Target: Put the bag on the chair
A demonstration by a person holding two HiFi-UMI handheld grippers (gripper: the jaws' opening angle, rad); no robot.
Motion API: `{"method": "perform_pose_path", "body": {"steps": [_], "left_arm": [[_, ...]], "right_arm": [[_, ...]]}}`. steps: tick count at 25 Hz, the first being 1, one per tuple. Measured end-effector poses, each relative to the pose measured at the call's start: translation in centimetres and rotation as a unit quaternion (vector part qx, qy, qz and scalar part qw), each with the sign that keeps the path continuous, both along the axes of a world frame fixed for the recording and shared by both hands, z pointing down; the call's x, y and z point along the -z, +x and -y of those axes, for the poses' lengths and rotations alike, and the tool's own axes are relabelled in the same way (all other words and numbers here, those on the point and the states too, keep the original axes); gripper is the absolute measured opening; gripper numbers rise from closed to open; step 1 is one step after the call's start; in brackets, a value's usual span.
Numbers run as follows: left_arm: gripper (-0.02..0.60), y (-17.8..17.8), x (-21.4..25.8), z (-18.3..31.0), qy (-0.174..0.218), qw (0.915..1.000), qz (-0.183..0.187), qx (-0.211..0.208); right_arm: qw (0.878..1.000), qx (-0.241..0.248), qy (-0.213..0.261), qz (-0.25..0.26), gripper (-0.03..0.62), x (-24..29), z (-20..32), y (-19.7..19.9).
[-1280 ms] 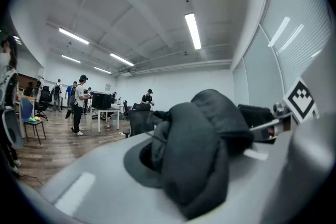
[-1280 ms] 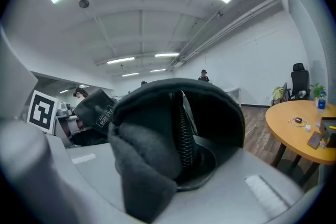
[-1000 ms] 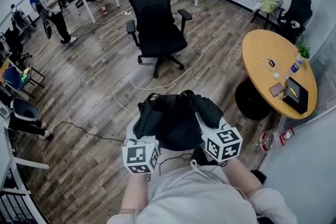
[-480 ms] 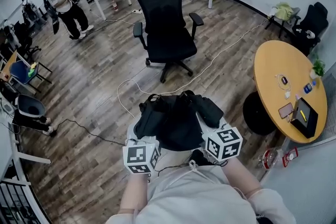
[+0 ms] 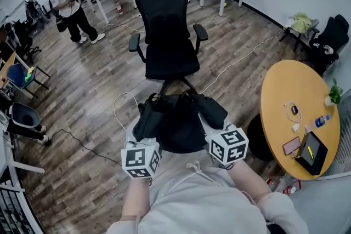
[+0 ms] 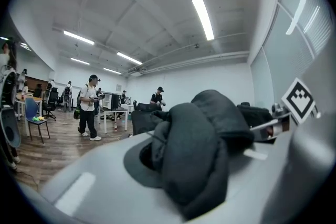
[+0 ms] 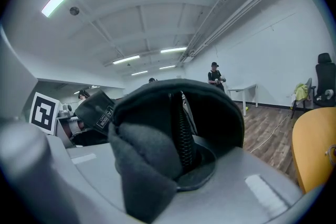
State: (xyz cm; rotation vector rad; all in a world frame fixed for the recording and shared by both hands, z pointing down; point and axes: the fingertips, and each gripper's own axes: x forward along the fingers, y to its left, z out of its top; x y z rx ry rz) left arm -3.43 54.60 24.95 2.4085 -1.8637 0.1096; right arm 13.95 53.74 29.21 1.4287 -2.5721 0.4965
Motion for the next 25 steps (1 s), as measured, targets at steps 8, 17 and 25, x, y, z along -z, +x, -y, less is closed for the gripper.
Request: {"method": "perform_pose_path", "body": {"steps": [8, 17, 25], "left_arm": [[0.043, 4.6, -1.2, 7.8, -0.019, 0.9997, -0.011, -0.003], [0.043, 6.1, -2.9, 17.4, -0.051, 0.9979, -0.004, -0.04], [0.043, 4.6, -3.1, 30.2, -0.054, 0.995, -0.019, -0.081]], "right_arm": [[1.0, 0.0, -0.016, -0.005, 0.034, -1.1, 7.5, 4.8], [0.998, -0.031, -0.05, 0.002, 0.034, -3.1, 15.5, 6.1], [0.996, -0.075, -0.055, -0.008, 0.034, -2.8, 26.7, 4.5]]}}
